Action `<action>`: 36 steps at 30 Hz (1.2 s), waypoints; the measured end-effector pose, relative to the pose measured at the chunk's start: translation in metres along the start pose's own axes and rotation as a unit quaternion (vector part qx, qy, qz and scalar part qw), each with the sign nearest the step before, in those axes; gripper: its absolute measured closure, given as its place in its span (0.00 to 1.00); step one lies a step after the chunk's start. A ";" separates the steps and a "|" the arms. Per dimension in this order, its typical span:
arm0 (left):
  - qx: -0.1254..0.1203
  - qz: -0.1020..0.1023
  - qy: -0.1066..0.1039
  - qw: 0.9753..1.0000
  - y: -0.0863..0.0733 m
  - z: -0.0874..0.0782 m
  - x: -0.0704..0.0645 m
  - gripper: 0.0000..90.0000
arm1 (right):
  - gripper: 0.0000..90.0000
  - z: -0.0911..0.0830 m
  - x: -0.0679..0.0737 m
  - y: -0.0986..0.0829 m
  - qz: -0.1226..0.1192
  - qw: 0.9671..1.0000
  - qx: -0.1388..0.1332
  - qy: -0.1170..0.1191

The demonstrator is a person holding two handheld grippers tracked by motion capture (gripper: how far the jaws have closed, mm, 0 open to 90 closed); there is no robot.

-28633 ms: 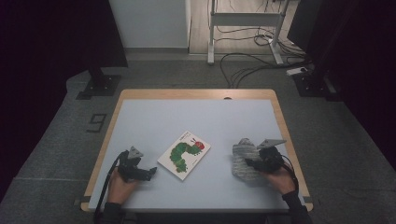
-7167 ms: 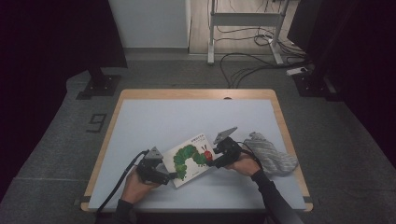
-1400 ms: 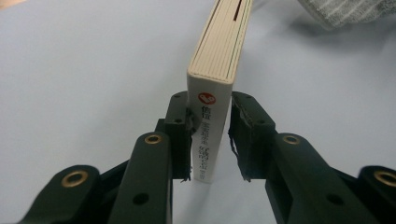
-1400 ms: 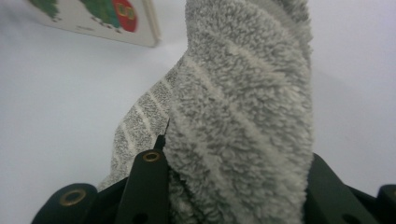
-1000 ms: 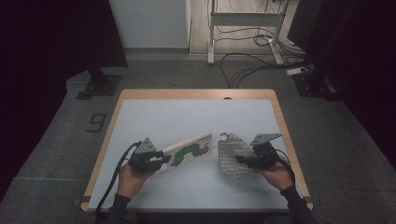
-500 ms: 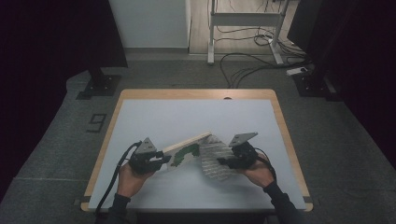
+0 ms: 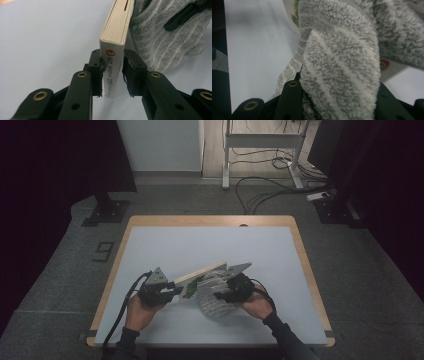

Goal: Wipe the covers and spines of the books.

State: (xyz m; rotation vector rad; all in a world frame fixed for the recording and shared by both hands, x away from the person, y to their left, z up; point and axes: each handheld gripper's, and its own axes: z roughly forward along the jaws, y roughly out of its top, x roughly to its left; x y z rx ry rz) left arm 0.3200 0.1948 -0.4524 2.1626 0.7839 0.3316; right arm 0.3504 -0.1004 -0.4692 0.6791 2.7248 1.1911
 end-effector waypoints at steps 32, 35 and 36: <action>0.002 0.006 0.002 1.000 0.000 0.000 -0.001 0.77 | 0.49 0.063 0.031 0.008 -0.045 0.998 0.014 0.030; 0.001 0.005 0.002 1.000 0.000 0.000 -0.001 0.77 | 0.39 0.055 0.030 0.010 -0.043 0.999 0.009 0.031; 0.001 0.005 0.002 1.000 0.000 0.000 -0.001 0.77 | 0.36 0.051 0.030 0.010 -0.043 0.999 0.005 0.032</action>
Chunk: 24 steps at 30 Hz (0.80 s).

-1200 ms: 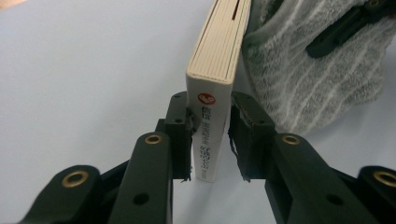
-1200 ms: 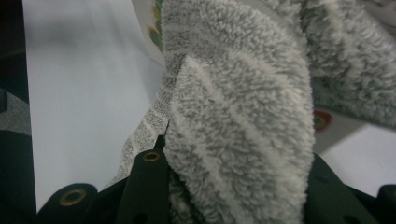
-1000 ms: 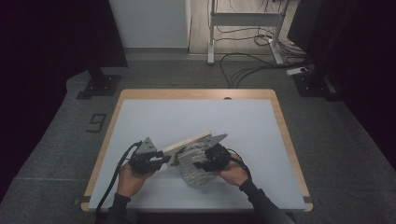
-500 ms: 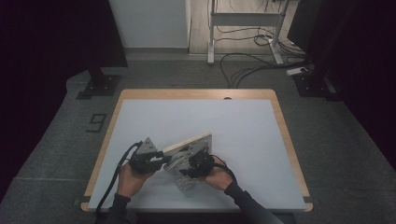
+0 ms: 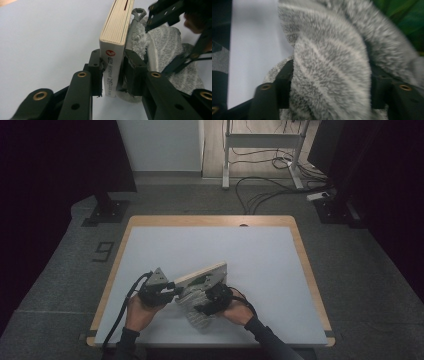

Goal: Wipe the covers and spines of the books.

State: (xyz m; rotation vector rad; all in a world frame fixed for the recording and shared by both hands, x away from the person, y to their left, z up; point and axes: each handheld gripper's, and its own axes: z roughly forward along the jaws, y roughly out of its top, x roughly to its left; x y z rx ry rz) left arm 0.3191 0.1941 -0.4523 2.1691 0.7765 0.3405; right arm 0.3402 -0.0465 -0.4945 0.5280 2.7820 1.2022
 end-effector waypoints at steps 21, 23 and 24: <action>0.003 -0.002 -0.002 1.000 0.000 0.001 0.000 0.76 | 0.24 -0.079 -0.043 -0.016 0.055 0.994 -0.061 -0.074; 0.003 -0.002 -0.003 1.000 0.000 0.002 -0.001 0.76 | 0.23 -0.082 -0.051 -0.018 0.061 0.992 -0.068 -0.088; 0.004 -0.002 -0.003 1.000 0.000 0.002 -0.001 0.76 | 0.22 -0.082 -0.054 -0.018 0.063 0.991 -0.071 -0.091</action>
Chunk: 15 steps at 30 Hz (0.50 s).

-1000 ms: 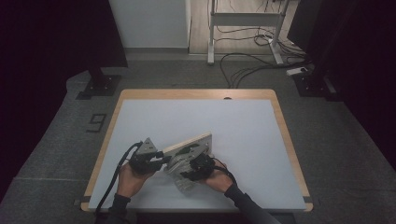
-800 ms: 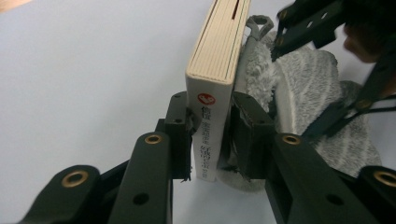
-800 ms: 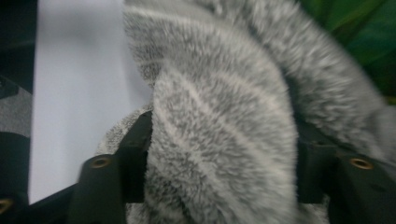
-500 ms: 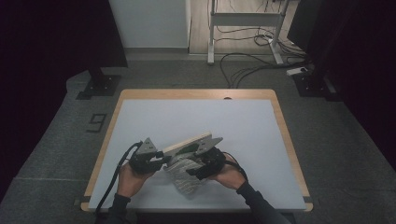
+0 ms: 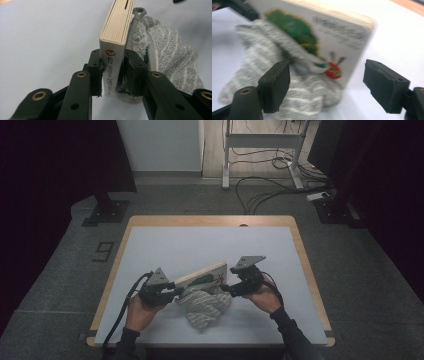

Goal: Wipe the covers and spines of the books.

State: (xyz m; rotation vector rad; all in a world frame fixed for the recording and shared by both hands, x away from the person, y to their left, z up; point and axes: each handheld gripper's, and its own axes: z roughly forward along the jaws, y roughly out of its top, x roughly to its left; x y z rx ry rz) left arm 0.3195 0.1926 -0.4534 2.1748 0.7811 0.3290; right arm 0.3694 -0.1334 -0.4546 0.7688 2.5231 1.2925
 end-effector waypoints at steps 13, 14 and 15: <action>0.000 0.000 0.001 1.000 -0.001 -0.005 -0.001 0.72 | 0.34 0.028 -0.022 0.007 -0.007 0.999 -0.039 0.025; -0.001 -0.001 0.002 1.000 -0.001 -0.006 -0.001 0.71 | 0.38 0.028 -0.023 0.007 -0.004 0.998 -0.047 0.033; -0.001 -0.001 0.005 1.000 -0.001 -0.007 -0.001 0.70 | 0.40 0.028 -0.023 0.008 -0.003 0.998 -0.052 0.039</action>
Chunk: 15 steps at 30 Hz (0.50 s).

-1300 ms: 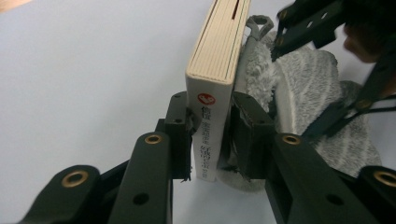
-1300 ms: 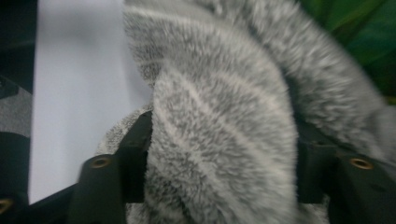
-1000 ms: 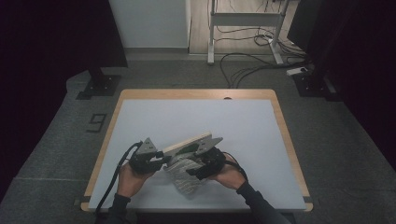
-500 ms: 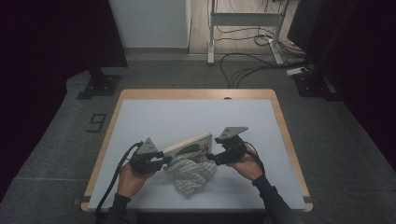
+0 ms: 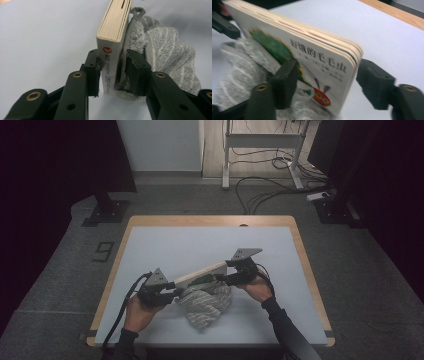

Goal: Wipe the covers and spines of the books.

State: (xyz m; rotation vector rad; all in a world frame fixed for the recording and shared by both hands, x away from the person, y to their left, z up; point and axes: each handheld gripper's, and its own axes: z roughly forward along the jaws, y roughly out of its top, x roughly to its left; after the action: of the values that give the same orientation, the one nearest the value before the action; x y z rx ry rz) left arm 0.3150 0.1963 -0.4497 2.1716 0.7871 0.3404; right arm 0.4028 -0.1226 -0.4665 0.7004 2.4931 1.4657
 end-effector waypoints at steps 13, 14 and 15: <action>0.007 0.003 -0.026 1.000 -0.002 -0.019 -0.016 0.40 | 0.47 0.000 0.002 0.004 -0.016 1.000 0.007 -0.011; 0.008 0.005 -0.033 0.999 -0.002 -0.019 -0.019 0.37 | 0.47 0.000 0.002 0.004 -0.016 1.000 0.008 -0.011; 0.007 0.004 -0.040 0.999 -0.001 -0.019 -0.023 0.34 | 0.47 0.000 0.002 0.004 -0.018 1.000 0.009 -0.011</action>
State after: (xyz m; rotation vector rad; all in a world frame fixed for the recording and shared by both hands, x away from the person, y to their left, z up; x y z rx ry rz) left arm 0.2879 0.1936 -0.4380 2.1872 0.7392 0.2515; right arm 0.4024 -0.1200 -0.4628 0.6675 2.4921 1.4159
